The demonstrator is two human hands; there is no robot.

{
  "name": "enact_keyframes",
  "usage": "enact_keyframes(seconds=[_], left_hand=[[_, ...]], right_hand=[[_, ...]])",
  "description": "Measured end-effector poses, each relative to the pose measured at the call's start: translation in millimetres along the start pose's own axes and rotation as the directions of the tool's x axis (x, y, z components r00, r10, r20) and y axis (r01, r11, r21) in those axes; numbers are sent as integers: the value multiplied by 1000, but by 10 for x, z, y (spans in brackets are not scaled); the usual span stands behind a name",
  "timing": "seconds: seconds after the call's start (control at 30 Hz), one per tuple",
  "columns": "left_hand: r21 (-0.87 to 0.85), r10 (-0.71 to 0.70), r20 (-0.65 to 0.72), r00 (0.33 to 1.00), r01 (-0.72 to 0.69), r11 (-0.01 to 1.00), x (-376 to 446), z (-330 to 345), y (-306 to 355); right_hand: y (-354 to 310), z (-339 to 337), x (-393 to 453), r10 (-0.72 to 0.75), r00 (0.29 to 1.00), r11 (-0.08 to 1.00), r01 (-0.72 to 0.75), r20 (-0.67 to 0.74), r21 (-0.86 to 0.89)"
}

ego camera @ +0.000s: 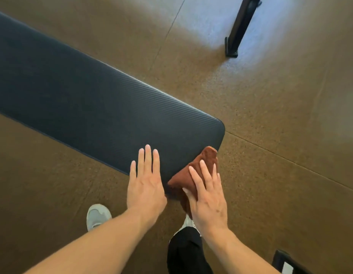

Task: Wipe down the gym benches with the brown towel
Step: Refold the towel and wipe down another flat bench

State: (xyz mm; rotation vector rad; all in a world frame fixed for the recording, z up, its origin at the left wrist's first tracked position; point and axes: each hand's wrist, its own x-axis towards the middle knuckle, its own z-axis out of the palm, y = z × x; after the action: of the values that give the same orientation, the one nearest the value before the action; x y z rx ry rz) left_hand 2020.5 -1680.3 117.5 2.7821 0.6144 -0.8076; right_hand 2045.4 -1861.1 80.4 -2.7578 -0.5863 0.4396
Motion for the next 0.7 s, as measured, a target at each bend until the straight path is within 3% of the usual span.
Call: enact_keyframes(seconds=[0.2, 0.4, 0.5, 0.7], left_hand=[[12, -29, 118, 993, 28, 1000, 15, -281, 40], [-228, 153, -48, 987, -160, 960, 134, -255, -397], [-328, 158, -16, 987, -155, 932, 191, -230, -774], [-415, -47, -18, 999, 36, 909, 319, -348, -2090]], right_hand=[[-67, -391, 903, 78, 994, 997, -79, 82, 10], [-639, -414, 1771, 278, 960, 958, -280, 30, 68], [-1179, -250, 2042, 207, 978, 978, -206, -11, 40], [-2734, 388, 2288, -80, 997, 997, 80, 1, -16]])
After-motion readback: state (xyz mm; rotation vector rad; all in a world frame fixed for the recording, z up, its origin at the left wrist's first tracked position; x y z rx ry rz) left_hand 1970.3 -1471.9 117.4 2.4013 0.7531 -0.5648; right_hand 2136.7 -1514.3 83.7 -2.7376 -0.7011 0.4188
